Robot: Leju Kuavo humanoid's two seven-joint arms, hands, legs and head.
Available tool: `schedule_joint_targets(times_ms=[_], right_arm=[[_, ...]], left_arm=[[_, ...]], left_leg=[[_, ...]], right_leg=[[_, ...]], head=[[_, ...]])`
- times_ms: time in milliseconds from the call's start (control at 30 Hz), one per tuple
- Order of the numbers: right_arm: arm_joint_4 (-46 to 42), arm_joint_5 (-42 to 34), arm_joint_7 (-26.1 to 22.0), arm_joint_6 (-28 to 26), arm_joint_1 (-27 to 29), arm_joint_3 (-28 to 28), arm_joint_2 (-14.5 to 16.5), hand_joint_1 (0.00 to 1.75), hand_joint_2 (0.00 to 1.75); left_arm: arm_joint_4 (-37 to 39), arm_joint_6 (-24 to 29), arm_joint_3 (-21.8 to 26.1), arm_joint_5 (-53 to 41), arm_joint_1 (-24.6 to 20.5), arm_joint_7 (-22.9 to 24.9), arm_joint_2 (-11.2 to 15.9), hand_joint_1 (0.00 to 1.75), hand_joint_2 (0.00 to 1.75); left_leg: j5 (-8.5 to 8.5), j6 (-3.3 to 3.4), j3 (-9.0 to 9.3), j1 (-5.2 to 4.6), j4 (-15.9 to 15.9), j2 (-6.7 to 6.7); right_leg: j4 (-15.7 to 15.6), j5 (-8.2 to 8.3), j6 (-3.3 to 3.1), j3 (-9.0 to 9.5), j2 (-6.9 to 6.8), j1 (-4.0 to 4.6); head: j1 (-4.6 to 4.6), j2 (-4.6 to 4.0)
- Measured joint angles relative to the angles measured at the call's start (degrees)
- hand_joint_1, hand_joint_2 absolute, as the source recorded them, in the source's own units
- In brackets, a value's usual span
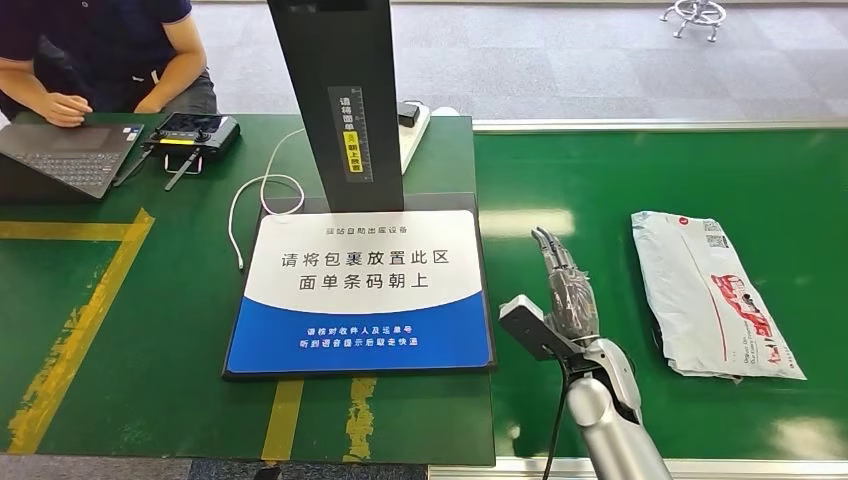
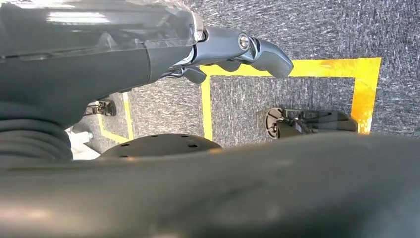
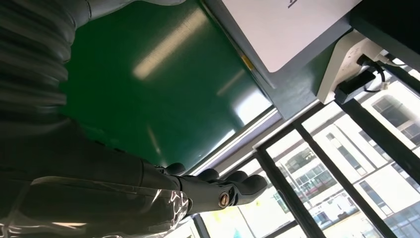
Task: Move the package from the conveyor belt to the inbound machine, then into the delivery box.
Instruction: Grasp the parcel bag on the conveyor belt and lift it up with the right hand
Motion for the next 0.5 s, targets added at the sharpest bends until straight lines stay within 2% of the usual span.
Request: schedule_joint_targets(times_ms=[300, 500], right_arm=[[5.1, 7.7, 5.0, -8.5, -3.2, 1.7, 0.0, 0.00, 1.75], [8.6, 8.7, 5.5, -9.7, -4.7, 1.8, 0.0, 0.00, 1.75]], left_arm=[[0.0, 0.2, 0.3, -0.7, 0.0, 0.5, -0.1, 0.00, 0.00], [0.0, 0.2, 0.3, -1.2, 0.0, 0.6, -0.1, 0.00, 0.00]], left_leg=[[0.01, -0.01, 0.01, 0.00, 0.0, 0.00], [0.02, -0.02, 0.00, 0.00, 0.0, 0.00]], right_leg=[[0.0, 0.01, 0.01, 0.01, 0.00, 0.00], [0.0, 0.01, 0.01, 0.00, 0.00, 0.00]], head=[[0.01, 0.00], [-0.01, 0.00]])
